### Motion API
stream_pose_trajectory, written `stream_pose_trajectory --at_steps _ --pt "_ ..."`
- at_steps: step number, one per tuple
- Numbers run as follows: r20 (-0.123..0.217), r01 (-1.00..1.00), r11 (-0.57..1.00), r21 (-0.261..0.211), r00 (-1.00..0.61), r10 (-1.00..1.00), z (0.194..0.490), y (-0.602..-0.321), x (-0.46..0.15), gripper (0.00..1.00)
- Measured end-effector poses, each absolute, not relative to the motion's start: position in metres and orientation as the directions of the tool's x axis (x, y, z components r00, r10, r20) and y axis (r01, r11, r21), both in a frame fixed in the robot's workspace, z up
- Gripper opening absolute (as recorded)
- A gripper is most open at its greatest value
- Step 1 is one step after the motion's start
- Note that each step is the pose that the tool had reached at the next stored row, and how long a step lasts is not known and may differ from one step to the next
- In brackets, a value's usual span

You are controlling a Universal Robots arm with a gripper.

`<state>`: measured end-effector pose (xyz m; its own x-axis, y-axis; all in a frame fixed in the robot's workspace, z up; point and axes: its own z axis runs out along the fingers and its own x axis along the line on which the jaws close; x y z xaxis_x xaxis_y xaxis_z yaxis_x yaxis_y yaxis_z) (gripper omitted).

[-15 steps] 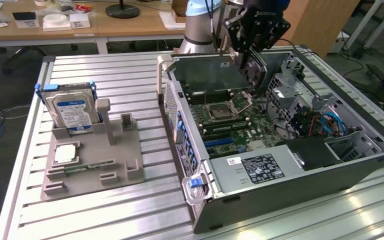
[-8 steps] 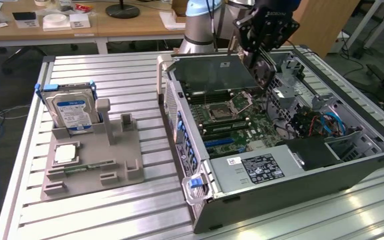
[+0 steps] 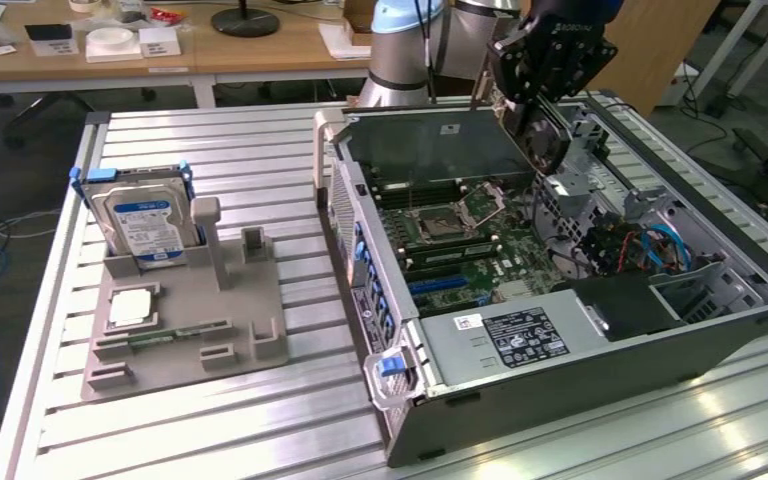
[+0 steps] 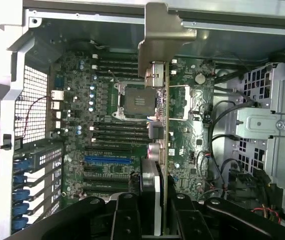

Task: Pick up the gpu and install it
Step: 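Pick up the gpu and move the gpu toward the slot, then insert the gpu into the slot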

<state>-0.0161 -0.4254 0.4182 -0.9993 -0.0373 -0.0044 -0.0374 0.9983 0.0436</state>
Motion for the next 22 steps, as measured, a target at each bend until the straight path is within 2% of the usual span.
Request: stream_pose_trajectory --at_steps 9,22 --pt "-0.004 -0.046 0.998 0.044 -0.999 -0.046 0.4182 -0.4254 -0.0161 0.28" --pt "-0.004 -0.191 0.981 0.044 -0.982 -0.191 0.4182 -0.4255 -0.0161 0.28"
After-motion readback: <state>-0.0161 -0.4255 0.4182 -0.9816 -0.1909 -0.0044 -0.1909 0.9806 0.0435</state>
